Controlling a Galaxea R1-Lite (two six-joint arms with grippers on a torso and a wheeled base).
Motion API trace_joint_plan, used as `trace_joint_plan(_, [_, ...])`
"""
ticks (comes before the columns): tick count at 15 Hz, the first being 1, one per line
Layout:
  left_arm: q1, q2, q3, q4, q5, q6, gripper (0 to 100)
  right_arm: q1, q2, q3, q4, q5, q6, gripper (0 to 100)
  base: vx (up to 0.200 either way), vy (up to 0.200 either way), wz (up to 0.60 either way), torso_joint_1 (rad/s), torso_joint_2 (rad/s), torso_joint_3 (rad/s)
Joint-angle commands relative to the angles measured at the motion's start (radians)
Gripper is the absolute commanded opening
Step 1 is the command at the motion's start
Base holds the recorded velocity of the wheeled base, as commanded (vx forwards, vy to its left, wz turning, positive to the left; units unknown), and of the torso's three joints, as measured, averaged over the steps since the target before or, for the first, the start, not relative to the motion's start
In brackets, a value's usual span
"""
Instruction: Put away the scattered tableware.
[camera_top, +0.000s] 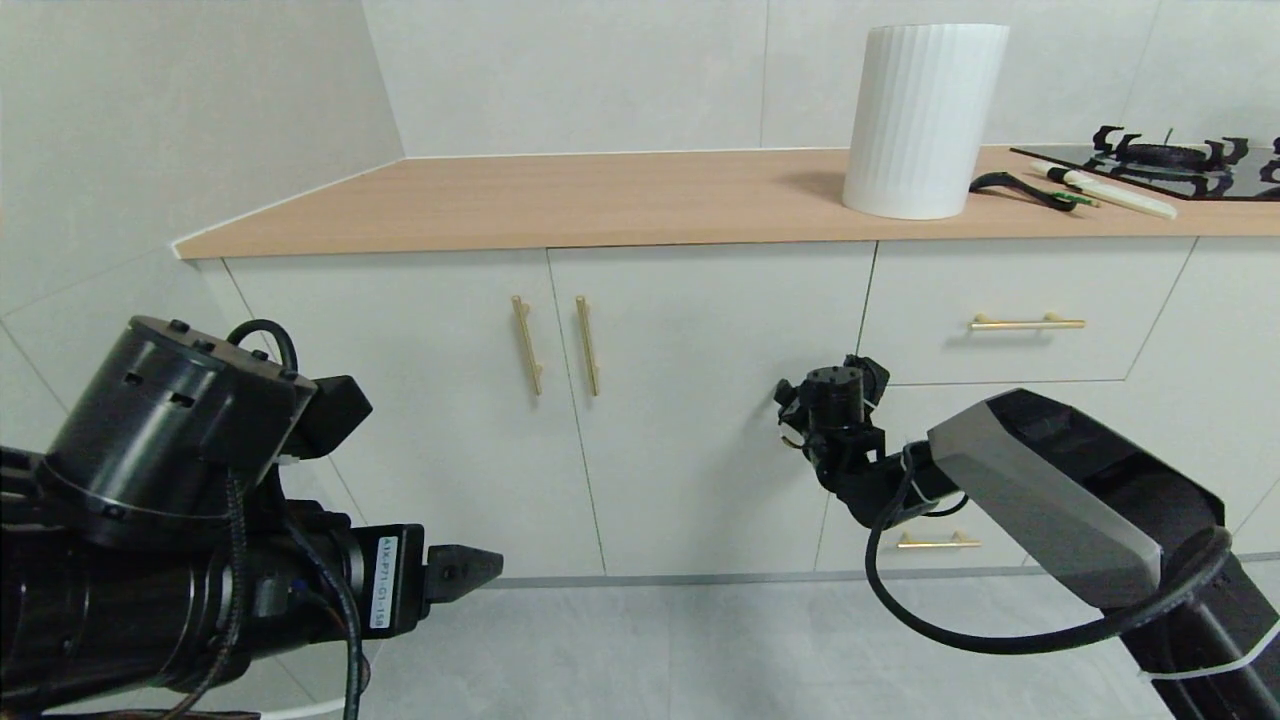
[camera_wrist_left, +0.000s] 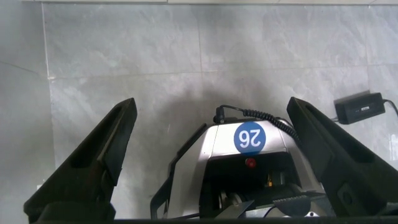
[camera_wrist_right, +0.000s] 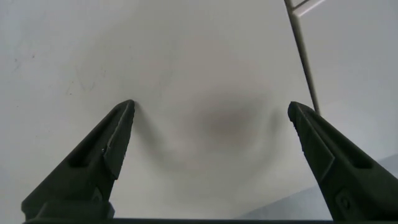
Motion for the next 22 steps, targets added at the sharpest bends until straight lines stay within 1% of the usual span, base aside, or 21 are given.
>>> trace_joint_plan(1, [0.0, 0.0, 0.0, 0.0, 0.0, -0.001, 100, -0.005, 0.022, -0.03, 0.003, -0.016, -0.001, 100, 0.0, 0.0, 0.0, 0.0, 0.0, 0.0])
trace_joint_plan(4, [0.0, 0.001, 0.001, 0.0, 0.0, -0.001, 100, -0.005, 0.01, -0.02, -0.003, -0.016, -0.001, 100, 0.0, 0.0, 0.0, 0.0, 0.0, 0.0])
trace_joint_plan(5, [0.0, 0.0, 0.001, 0.0, 0.0, -0.001, 100, -0.002, -0.015, 0.003, -0.003, -0.012, 0.004, 100, 0.0, 0.0, 0.0, 0.0, 0.0, 0.0])
trace_joint_plan(6, [0.0, 0.0, 0.001, 0.0, 0.0, -0.001, 100, 0.001, -0.055, 0.063, -0.003, 0.007, 0.007, 100, 0.0, 0.0, 0.0, 0.0, 0.0, 0.0])
trace_joint_plan(7, [0.0, 0.0, 0.0, 0.0, 0.0, -0.001, 100, 0.004, -0.073, 0.091, -0.003, 0.022, 0.007, 100, 0.0, 0.0, 0.0, 0.0, 0.0, 0.0])
trace_joint_plan(8, [0.0, 0.0, 0.001, 0.0, 0.0, -0.001, 100, 0.023, -0.179, 0.249, -0.004, 0.145, 0.037, 100, 0.0, 0.0, 0.0, 0.0, 0.0, 0.0])
trace_joint_plan(9, [0.0, 0.0, 0.001, 0.0, 0.0, -0.001, 100, 0.035, -0.262, 0.368, -0.003, 0.261, 0.065, 100, 0.0, 0.0, 0.0, 0.0, 0.0, 0.0])
trace_joint_plan(11, [0.0, -0.002, 0.001, 0.0, 0.0, 0.001, 100, 0.041, -0.472, 0.66, -0.004, 0.58, 0.051, 100, 0.0, 0.0, 0.0, 0.0, 0.0, 0.0])
trace_joint_plan(12, [0.0, -0.002, 0.001, 0.0, 0.0, 0.001, 100, 0.037, -0.543, 0.734, -0.004, 0.709, 0.019, 100, 0.0, 0.0, 0.0, 0.0, 0.0, 0.0])
trace_joint_plan(13, [0.0, -0.003, 0.001, 0.0, 0.0, 0.001, 100, 0.027, -0.581, 0.773, -0.003, 0.758, -0.016, 100, 0.0, 0.0, 0.0, 0.0, 0.0, 0.0])
trace_joint_plan(15, [0.0, -0.009, 0.003, 0.0, 0.0, 0.001, 100, 0.026, -0.598, 0.79, -0.003, 0.74, -0.073, 100, 0.0, 0.0, 0.0, 0.0, 0.0, 0.0])
trace_joint_plan(17, [0.001, -0.032, 0.0, -0.001, 0.002, 0.002, 100, 0.026, -0.638, 0.827, -0.003, 0.668, -0.159, 100, 0.0, 0.0, 0.0, 0.0, 0.0, 0.0])
trace_joint_plan(18, [0.003, -0.052, 0.001, -0.001, 0.013, 0.007, 100, 0.026, -0.672, 0.847, -0.004, 0.626, -0.194, 100, 0.0, 0.0, 0.0, 0.0, 0.0, 0.0])
trace_joint_plan(20, [0.011, -0.111, 0.024, -0.003, 0.029, 0.033, 100, 0.026, -0.77, 0.905, -0.003, 0.545, -0.236, 100, 0.0, 0.0, 0.0, 0.0, 0.0, 0.0])
trace_joint_plan(21, [0.029, -0.177, 0.075, -0.051, 0.029, 0.078, 100, 0.018, -0.886, 0.97, -0.003, 0.479, -0.306, 100, 0.0, 0.0, 0.0, 0.0, 0.0, 0.0])
trace_joint_plan(22, [0.031, -0.195, 0.098, -0.077, 0.031, 0.093, 100, 0.014, -0.919, 0.99, -0.003, 0.465, -0.332, 100, 0.0, 0.0, 0.0, 0.0, 0.0, 0.0])
